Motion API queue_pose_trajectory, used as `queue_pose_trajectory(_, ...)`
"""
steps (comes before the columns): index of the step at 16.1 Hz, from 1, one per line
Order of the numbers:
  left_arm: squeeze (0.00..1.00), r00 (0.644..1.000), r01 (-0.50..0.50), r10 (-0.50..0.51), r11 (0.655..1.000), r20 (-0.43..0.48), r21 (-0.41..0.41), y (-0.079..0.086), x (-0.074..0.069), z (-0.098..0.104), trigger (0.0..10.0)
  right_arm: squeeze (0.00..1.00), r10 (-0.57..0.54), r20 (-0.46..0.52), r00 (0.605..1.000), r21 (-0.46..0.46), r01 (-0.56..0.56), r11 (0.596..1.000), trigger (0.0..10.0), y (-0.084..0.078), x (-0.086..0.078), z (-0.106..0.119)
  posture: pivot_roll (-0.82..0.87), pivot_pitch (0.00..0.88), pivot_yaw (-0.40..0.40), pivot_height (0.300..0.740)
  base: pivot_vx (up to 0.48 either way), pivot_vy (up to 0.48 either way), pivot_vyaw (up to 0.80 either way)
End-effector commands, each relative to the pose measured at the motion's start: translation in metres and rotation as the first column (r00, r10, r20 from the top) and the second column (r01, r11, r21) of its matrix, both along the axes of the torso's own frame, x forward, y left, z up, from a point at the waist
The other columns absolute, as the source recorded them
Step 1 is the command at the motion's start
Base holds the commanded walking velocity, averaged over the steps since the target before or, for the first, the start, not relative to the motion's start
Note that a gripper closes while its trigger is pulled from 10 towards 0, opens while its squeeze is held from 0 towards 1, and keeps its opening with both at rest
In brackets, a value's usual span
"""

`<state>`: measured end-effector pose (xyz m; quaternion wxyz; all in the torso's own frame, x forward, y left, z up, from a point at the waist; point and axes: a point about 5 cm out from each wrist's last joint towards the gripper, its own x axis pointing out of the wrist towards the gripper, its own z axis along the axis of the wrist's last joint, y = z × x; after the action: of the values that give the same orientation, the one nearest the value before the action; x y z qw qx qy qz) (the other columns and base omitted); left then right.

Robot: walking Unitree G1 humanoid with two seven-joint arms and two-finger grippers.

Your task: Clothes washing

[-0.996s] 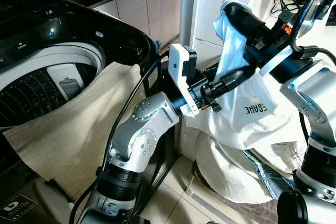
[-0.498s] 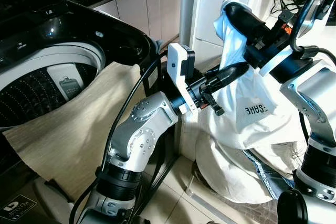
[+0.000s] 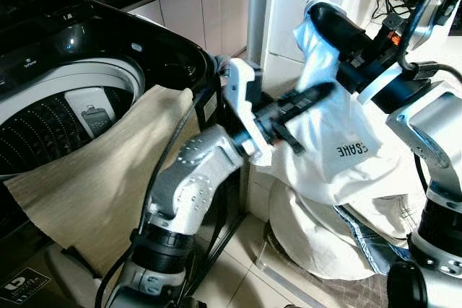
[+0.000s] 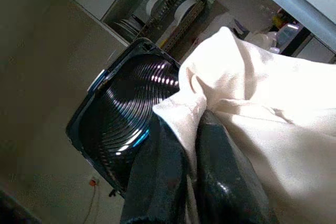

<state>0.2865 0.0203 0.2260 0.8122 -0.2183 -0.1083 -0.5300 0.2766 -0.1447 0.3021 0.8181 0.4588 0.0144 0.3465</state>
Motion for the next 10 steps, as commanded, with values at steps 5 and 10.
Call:
queue_pose_trajectory(5, 0.0, 0.999, -0.046, 0.046, 0.999, 0.018, -0.02, 0.0039, 0.0068, 0.008, 0.0, 1.0, 0.021, 0.039, 0.999, -0.024, -0.021, 0.999, 10.0, 0.0058, -0.0066, 0.0022, -0.13, 0.0, 0.037, 0.74, 0.0, 0.0, 0.0)
queue_pose_trajectory(10, 0.0, 0.996, -0.08, 0.081, 0.997, 0.027, -0.02, 0.0062, 0.01, 0.0107, 0.0, 1.0, 0.023, 0.054, 0.998, -0.056, -0.02, 0.998, 10.0, 0.0046, -0.0072, 0.0011, -0.13, 0.0, 0.037, 0.74, 0.0, 0.0, 0.0)
